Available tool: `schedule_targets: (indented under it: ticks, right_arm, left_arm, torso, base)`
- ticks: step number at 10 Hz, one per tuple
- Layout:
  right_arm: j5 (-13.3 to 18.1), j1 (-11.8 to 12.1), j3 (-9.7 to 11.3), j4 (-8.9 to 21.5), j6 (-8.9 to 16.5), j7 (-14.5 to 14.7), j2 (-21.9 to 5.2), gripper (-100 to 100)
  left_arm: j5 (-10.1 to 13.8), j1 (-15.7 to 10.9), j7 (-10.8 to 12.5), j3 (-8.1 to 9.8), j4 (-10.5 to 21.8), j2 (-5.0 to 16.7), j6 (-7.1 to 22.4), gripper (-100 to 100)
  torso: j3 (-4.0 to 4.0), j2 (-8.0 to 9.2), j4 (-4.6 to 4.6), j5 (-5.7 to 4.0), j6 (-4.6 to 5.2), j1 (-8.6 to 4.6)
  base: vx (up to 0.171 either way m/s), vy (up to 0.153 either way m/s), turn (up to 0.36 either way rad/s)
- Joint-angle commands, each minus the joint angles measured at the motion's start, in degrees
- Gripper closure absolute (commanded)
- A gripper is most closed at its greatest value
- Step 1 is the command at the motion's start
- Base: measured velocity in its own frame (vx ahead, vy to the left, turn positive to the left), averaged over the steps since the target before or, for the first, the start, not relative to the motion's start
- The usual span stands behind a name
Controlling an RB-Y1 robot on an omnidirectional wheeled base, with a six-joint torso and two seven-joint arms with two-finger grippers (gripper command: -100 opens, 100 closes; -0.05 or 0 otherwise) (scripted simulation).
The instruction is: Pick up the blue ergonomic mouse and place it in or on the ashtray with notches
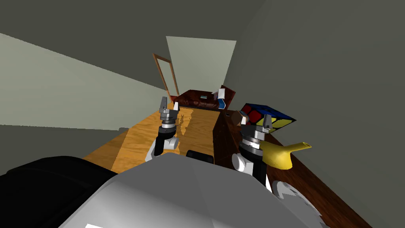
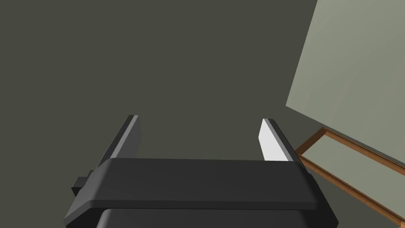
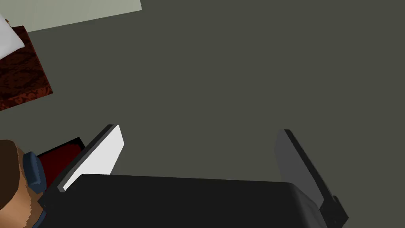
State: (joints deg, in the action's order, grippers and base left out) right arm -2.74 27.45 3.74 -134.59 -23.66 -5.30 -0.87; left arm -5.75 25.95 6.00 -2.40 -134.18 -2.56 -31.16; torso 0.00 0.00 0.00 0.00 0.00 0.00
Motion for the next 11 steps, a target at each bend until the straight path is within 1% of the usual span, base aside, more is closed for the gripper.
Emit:
schedule_targets:
  ticks: [1,3,4,6,8,11]
  right_arm:
    - [0.3,-0.6,0.4,-0.6,0.4,-0.4,-1.9,-100]
    - [0.8,-0.9,0.9,-0.6,1.0,-0.8,-3.7,-100]
    - [1.1,-0.9,1.3,-0.3,1.3,-1.1,-4.6,-100]
    - [1.8,-0.6,2.1,0.8,2.0,-1.7,-6.2,-100]
    - [2.5,0.2,2.9,3.0,2.6,-2.3,-8.1,-100]
    - [3.7,2.5,4.0,8.2,3.2,-3.2,-12.2,-100]
  left_arm:
    - [0.0,0.0,0.0,0.00,0.0,0.0,0.0,0]
    - [0.0,0.0,0.0,-0.01,0.0,0.0,0.0,0]
    - [0.0,0.0,0.0,-0.01,0.0,0.0,0.0,0]
    - [0.0,0.0,0.0,-0.02,0.0,0.0,0.0,0]
    - [0.0,0.0,0.0,-0.02,0.0,0.0,0.0,0]
    - [0.0,0.0,0.0,-0.02,0.0,0.0,0.0,0]
  torso:
    - [0.00,0.00,0.00,0.00,0.00,0.00]
    - [-0.07,-0.12,-0.03,0.11,0.01,0.55]
    - [-0.04,-0.07,-0.02,0.14,0.01,0.63]
    - [-0.04,-0.07,-0.02,0.19,0.01,0.87]
    - [-0.05,-0.08,-0.02,0.20,0.01,0.90]
    - [-0.07,-0.13,-0.03,0.22,0.01,0.97]
  base:
    - [0.037,0.078,-0.212]
    - [0.025,0.166,-0.244]
    - [0.018,0.187,-0.242]
    - [0.015,0.230,-0.265]
    - [-0.002,0.232,-0.287]
    - [-0.001,0.266,-0.247]
